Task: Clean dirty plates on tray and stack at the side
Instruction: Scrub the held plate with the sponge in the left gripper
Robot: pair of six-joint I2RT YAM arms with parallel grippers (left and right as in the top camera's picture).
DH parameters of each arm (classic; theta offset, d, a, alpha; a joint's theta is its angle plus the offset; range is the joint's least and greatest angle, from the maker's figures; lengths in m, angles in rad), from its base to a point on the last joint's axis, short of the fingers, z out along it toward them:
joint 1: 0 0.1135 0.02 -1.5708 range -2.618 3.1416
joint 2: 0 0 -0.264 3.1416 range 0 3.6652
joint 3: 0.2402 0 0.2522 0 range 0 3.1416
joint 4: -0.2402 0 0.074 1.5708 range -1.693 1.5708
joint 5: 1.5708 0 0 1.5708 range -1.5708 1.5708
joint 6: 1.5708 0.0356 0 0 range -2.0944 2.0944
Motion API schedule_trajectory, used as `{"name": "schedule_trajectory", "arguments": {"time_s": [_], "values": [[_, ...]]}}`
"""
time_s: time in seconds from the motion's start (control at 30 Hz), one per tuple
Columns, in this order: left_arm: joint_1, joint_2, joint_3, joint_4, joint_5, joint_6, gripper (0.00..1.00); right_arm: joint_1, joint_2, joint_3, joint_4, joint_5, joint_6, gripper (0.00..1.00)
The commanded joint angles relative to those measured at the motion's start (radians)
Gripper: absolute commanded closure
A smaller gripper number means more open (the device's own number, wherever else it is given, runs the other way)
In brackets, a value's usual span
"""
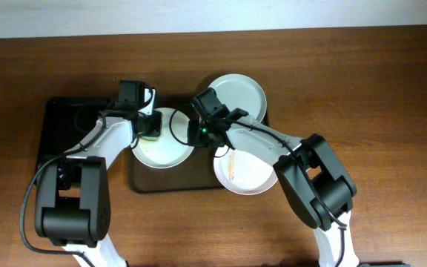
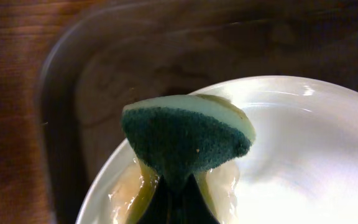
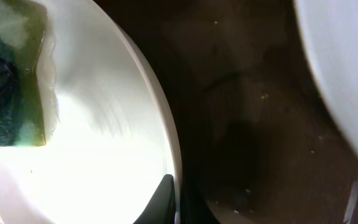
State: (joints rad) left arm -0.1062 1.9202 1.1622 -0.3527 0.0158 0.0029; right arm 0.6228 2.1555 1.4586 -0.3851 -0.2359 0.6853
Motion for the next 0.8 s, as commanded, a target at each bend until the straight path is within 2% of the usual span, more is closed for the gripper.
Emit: {"name": "schedule_trajectory", "arguments": {"time_s": [0.0,0.1,0.13,0.17,0.23,0.27,0.3,0.37,0.47,0.53,0.6,0.77], "values": [[0.001,0.056,0.005,-0.072,0.182,-0.010,0.99,-0.002,0.013,0.011,-0.003,0.003,-0.005,0.96],[0.010,0.054,0.077,-0.314,0.327,0.056,0.99,-0.002,0.013,0.011,-0.003,0.003,-0.008,0.96],[0.013,0.054,0.138,-0.462,0.329,0.104,0.99,-0.002,0.013,0.011,-0.003,0.003,-0.008,0.96],[0.013,0.054,0.158,-0.520,0.325,0.108,0.99,-0.002,0.013,0.011,-0.003,0.003,-0.008,0.96],[0.027,0.055,0.167,-0.628,0.248,0.095,0.99,-0.002,0.013,0.011,-0.003,0.003,-0.008,0.96],[0.036,0.055,0.164,-0.652,0.130,0.045,0.99,-0.002,0.013,0.011,-0.003,0.003,-0.008,0.96],[0.047,0.055,0.164,-0.628,-0.022,-0.027,0.99,-0.002,0.013,0.011,-0.001,0.003,-0.008,0.96],[0.051,0.056,0.164,-0.499,-0.133,-0.088,0.99,-0.002,0.013,0.011,0.000,0.003,-0.008,0.96],[0.048,0.072,0.164,-0.291,-0.133,-0.090,0.99,-0.002,0.013,0.011,0.001,0.003,-0.008,0.96],[0.023,0.079,0.164,-0.207,-0.121,-0.089,0.99,-0.002,0.013,0.011,0.005,0.004,-0.008,0.96],[-0.016,0.079,0.164,-0.182,-0.041,-0.064,0.99,-0.002,0.013,0.011,0.008,0.004,-0.008,0.96],[-0.114,0.079,0.164,-0.292,0.147,-0.006,0.99,-0.002,0.013,0.011,0.008,0.003,-0.008,0.96]]}}
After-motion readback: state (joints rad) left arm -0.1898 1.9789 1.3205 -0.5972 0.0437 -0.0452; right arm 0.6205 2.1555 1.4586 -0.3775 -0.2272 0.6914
